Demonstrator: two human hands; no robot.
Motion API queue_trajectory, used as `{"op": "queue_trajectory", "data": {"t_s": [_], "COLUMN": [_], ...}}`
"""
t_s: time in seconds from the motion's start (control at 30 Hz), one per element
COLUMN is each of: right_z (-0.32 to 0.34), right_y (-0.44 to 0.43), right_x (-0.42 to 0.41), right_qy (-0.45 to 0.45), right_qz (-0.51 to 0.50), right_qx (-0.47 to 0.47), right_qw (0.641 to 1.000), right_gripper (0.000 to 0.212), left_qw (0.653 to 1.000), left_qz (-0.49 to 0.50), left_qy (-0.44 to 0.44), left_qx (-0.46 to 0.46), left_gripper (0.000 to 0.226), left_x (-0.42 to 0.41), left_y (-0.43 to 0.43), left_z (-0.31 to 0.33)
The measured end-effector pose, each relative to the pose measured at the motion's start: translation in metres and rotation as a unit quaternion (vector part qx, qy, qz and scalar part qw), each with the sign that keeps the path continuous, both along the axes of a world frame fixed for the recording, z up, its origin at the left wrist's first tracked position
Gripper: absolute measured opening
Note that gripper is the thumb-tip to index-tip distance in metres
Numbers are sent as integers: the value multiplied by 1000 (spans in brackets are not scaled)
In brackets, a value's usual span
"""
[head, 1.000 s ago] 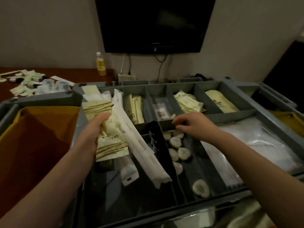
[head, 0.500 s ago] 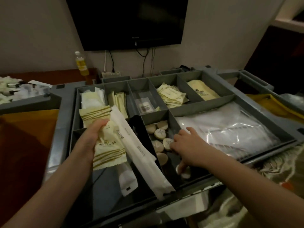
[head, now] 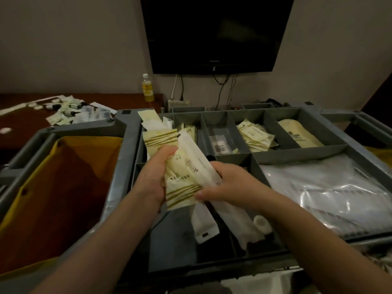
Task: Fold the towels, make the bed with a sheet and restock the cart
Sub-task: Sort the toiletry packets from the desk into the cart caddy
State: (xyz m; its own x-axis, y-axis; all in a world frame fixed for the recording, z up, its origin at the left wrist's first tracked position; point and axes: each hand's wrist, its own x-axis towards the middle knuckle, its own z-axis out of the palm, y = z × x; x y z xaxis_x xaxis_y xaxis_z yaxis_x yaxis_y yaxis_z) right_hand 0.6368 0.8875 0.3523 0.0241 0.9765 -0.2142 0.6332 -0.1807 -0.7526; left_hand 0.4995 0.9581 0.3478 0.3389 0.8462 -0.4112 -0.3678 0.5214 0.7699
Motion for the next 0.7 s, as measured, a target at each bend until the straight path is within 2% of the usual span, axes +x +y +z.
{"op": "queue_trajectory", "data": {"t_s": [0.1, 0.17, 0.3, 0.4, 0.47, 0.53, 0.7], "right_z": [4, 8, 14, 18, 21, 25, 20], "right_y": [6, 10, 24, 40, 55, 75, 153], "right_x": [1, 0, -8, -16, -18, -19, -27], "right_qy": [73, 98, 59, 46, 77, 113, 176], "right_qz": [12, 29, 27, -22, -78, -124, -195], "right_qx": [-18, -34, -62, -51, -35, -25, -59], "right_qw": [997, 994, 996, 997, 993, 986, 963], "right_gripper": [29, 23, 26, 6, 9, 21, 32], "left_qw": [1000, 1000, 999, 998, 997, 996, 994], "left_qz": [5, 11, 32, 53, 69, 84, 105], "left_qy": [-5, -3, 1, -14, -26, -21, -30], "left_qx": [-10, -18, -21, -25, -26, -11, 5], "left_gripper": [11, 9, 6, 3, 6, 8, 13], "left_x": [-10, -16, -27, -35, -42, -49, -68], "left_y": [7, 10, 19, 29, 38, 48, 62], "left_z": [3, 1, -4, -6, -8, -12, -15]}}
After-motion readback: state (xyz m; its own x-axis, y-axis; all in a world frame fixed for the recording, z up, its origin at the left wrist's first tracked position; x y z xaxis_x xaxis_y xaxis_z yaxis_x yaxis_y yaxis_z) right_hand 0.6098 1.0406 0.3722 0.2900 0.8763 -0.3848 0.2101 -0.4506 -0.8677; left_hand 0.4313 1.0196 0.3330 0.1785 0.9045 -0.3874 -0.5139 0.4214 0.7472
